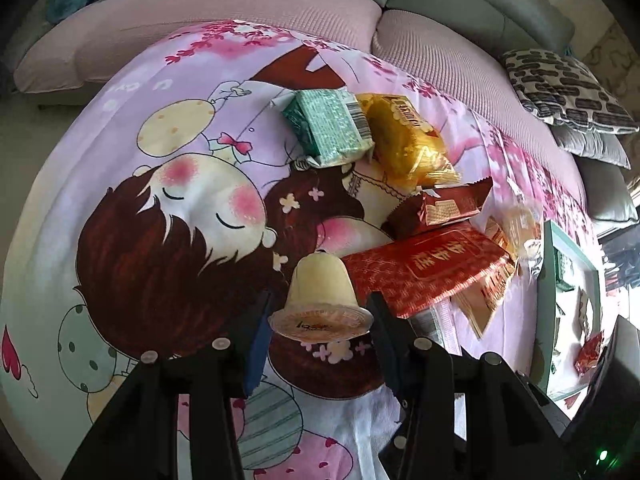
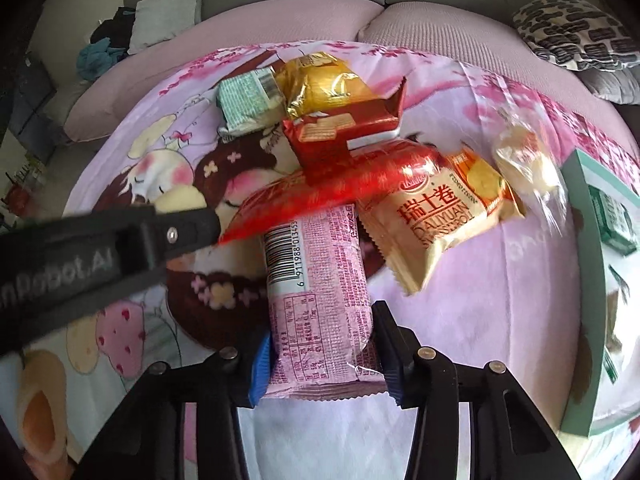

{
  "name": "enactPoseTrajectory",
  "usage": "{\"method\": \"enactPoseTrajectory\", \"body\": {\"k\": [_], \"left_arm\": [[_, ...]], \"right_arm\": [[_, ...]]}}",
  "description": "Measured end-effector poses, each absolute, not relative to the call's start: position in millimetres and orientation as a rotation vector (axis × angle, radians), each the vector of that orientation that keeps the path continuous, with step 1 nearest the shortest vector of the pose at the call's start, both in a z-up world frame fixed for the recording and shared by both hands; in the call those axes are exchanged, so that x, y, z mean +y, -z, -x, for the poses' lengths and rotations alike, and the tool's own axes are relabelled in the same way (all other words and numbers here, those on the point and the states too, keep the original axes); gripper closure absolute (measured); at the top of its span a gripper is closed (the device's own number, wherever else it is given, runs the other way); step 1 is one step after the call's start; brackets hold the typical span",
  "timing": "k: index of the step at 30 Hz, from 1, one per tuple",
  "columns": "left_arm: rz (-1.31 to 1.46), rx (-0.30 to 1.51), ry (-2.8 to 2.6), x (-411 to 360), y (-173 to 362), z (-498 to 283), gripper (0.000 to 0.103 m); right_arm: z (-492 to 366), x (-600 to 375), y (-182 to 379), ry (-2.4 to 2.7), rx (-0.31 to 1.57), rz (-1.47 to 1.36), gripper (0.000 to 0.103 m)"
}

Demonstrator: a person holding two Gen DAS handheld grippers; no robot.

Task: Organize snacks
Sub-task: 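Grasp the pink wafer pack with right tool while left tool holds the cup jelly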

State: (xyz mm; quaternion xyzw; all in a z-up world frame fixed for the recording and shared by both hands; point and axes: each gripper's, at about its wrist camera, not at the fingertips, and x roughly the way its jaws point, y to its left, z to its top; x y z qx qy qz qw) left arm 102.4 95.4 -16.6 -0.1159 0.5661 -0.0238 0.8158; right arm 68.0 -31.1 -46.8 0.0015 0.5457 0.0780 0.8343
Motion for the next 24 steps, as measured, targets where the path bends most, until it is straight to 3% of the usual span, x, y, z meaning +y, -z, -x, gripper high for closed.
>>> {"method": "enactPoseTrajectory", "body": {"k": [24], "left_arm": [[0.151,1.174,0.110,58.1,5.7,-85.0,0.054]], "right_arm": [[-10.7,-83.5,37.2,-0.130,1.164,-0.063,0.059]]}}
